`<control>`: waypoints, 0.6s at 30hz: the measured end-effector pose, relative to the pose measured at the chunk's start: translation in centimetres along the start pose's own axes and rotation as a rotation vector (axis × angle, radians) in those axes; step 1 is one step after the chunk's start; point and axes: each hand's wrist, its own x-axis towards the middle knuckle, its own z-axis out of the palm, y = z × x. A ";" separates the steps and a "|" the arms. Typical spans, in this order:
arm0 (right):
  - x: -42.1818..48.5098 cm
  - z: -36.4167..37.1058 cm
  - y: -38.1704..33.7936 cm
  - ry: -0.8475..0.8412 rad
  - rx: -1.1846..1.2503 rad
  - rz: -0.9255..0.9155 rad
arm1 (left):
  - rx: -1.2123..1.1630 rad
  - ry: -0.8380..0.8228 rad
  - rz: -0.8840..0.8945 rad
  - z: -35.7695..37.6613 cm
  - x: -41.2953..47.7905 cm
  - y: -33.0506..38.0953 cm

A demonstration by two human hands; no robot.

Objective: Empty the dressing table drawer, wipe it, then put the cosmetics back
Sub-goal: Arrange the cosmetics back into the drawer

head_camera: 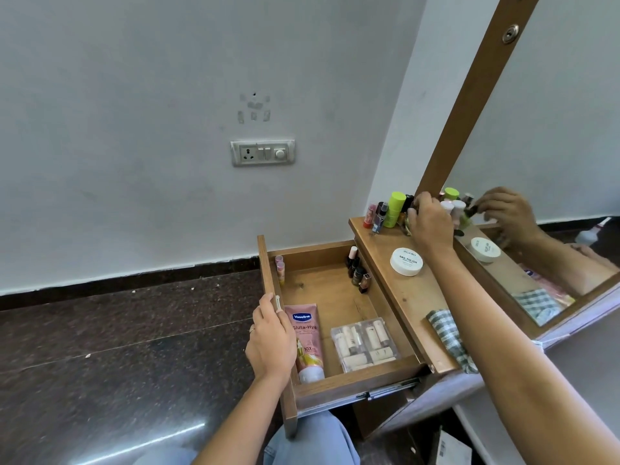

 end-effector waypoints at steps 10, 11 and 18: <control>-1.0 3.3 -7.6 -0.368 0.142 -0.124 | -0.028 0.008 -0.009 0.0 0.0 0.0; -1.3 4.2 -7.9 -0.419 0.114 -0.122 | -0.026 0.007 -0.008 0.0 -0.1 0.1; -2.0 8.4 -8.2 -0.563 -0.178 -0.248 | -0.036 0.010 -0.004 0.0 0.0 -0.1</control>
